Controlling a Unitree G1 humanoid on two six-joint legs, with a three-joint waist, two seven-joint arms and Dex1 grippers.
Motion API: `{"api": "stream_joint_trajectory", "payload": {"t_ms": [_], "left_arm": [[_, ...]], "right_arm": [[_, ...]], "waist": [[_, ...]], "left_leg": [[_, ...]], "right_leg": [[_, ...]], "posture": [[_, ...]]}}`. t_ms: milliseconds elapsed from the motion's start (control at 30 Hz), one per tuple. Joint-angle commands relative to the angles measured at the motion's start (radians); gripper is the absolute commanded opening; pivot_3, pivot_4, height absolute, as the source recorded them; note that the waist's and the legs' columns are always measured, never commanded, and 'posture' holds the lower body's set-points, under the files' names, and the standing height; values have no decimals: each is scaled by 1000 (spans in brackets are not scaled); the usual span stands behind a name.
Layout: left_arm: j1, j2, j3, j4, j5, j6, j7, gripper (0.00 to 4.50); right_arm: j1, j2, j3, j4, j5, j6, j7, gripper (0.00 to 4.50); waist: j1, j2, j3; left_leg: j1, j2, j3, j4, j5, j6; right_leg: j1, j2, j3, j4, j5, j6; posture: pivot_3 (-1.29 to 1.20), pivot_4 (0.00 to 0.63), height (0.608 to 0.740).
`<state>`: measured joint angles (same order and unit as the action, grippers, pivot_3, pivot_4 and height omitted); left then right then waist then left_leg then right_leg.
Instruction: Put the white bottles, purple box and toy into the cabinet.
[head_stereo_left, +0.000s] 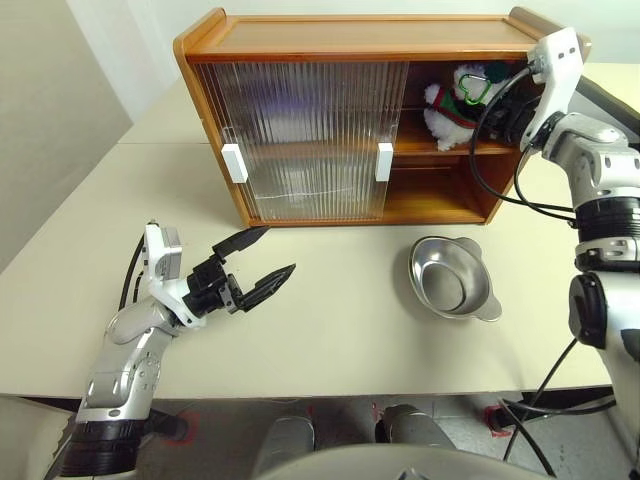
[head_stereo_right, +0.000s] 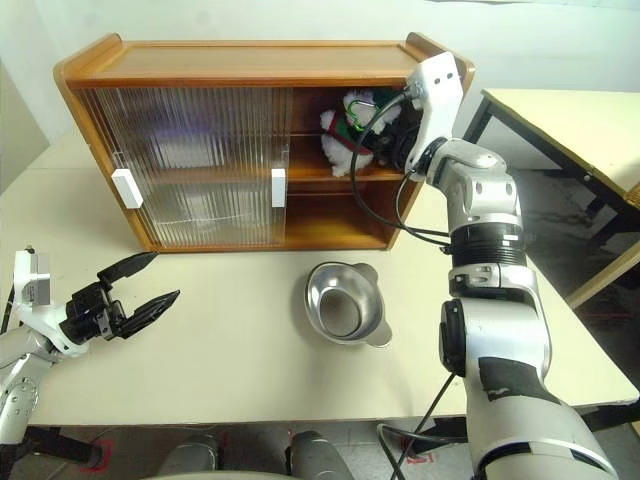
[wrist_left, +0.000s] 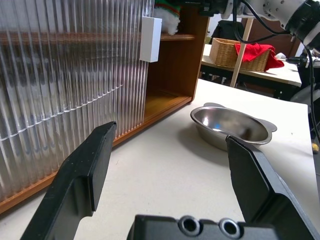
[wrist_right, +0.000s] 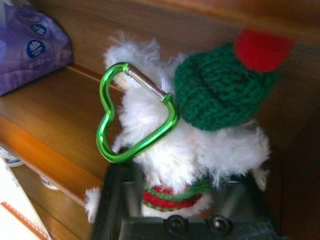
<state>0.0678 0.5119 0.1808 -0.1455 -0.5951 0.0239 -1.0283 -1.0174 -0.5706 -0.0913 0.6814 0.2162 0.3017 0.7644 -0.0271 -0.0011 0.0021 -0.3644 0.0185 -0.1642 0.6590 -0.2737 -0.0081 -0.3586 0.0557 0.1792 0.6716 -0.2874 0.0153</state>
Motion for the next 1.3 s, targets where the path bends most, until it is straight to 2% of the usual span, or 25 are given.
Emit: {"api": "stream_joint_trajectory", "payload": {"t_ms": [33,133,700,833,867,967,1100,1200,1300], "left_arm": [[11,1,1,-15,3,0,0,4500],[15,3,1,-16,2,3,0,4500],[4,4,-8,-11,1,9,-7,4500],[8,9,-1,-15,-2,12,-9,4500],[12,10,1,-17,-3,12,-9,4500],[26,12,6,-26,-6,13,-10,4500],[33,15,6,-29,-3,14,-13,4500],[34,15,5,-28,-2,14,-15,4500],[31,14,2,-25,-1,13,-18,4500]], "right_arm": [[-23,2,9,28,-22,-21,1,3397],[-26,-1,5,36,-28,-29,2,4474],[-20,-53,-7,3,-26,-4,36,4474],[-7,-87,-29,-74,30,95,107,4474],[7,-105,-44,-124,78,171,150,4474],[107,-225,-70,-309,248,453,342,4474],[277,-372,-69,-468,389,668,502,4474],[399,-407,-120,-477,441,752,503,4474],[515,-392,-136,-453,424,731,465,4474]], "waist": [[0,0,0],[0,0,0],[-1,1,0],[1,1,1],[2,1,1],[14,1,1],[28,-1,1],[29,-2,2],[27,-4,3]], "left_leg": [[0,0,0,0,0,0],[0,0,0,0,0,0],[0,0,0,0,0,0],[-1,0,0,0,0,0],[-1,0,1,0,0,0],[-2,-1,1,0,1,-2],[0,-3,3,1,9,-16],[1,-4,4,1,9,-17],[3,-4,5,1,9,-16]], "right_leg": [[0,0,0,0,0,0],[0,0,0,0,0,0],[0,0,0,0,0,0],[0,0,0,0,0,0],[0,0,0,-1,0,-1],[0,1,-1,-1,-2,-1],[3,0,0,-1,-7,-2],[3,0,1,0,-8,-1],[4,0,1,1,-8,-1]], "posture": [[-10,0,740],[-13,2,740],[-27,1,740],[-22,8,740],[-20,9,740],[-19,10,740],[-18,13,740],[-22,13,740],[-25,11,740]]}}
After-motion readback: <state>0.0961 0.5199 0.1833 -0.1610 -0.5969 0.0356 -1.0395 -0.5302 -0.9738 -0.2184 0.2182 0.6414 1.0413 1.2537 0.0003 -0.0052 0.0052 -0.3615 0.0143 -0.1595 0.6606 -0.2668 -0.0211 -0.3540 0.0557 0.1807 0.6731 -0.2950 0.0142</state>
